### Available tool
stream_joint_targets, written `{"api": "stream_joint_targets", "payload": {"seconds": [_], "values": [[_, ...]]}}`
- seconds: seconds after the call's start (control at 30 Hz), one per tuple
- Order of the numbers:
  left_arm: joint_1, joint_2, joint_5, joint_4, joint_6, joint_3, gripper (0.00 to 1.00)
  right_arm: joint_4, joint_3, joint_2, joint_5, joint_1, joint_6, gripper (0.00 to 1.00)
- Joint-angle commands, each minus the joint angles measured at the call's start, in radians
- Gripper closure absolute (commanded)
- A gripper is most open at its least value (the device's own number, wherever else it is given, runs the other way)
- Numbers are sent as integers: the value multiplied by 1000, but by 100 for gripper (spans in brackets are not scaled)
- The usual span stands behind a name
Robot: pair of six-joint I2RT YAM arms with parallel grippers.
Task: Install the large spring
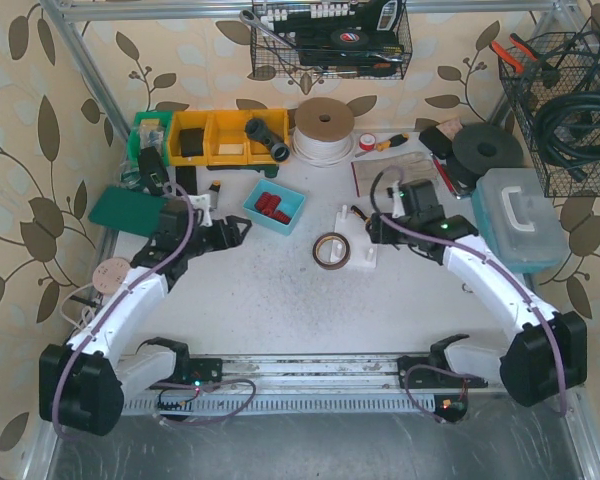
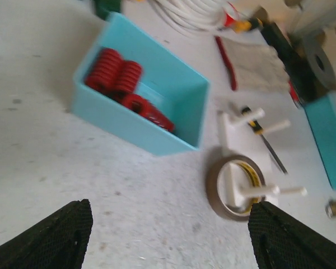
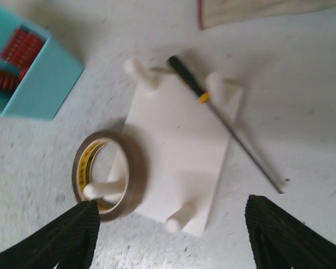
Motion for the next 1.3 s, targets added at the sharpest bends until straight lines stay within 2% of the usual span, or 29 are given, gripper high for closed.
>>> {"api": "stream_joint_targets", "payload": {"seconds": [0.0, 0.13, 0.23, 0.37, 0.47, 0.67, 0.83, 1.07, 1.27], "values": [[-116, 1, -48, 92, 78, 2, 21, -31, -17, -22, 88, 141, -59, 32], [-153, -5, -66, 162, 82, -57, 22, -39, -27, -1, 187, 270, -57, 44], [-168, 3, -101, 221, 69, -114, 22, -23, -23, 49, 236, 335, -54, 50], [-184, 34, -110, 291, 107, -154, 22, -34, 37, 153, 352, 382, -82, 58], [-185, 55, -154, 299, 136, -167, 21, -28, 89, 236, 398, 376, -120, 59], [-186, 65, -146, 312, 152, -167, 21, -61, 257, 416, 265, 296, -207, 66], [-187, 55, -166, 315, 151, -173, 21, -129, 367, 509, 236, 262, -267, 68], [-186, 36, -193, 315, 146, -180, 21, -161, 387, 563, 106, 212, -294, 66], [-186, 21, -192, 315, 146, -184, 21, -160, 378, 602, 88, 215, -290, 65]]}}
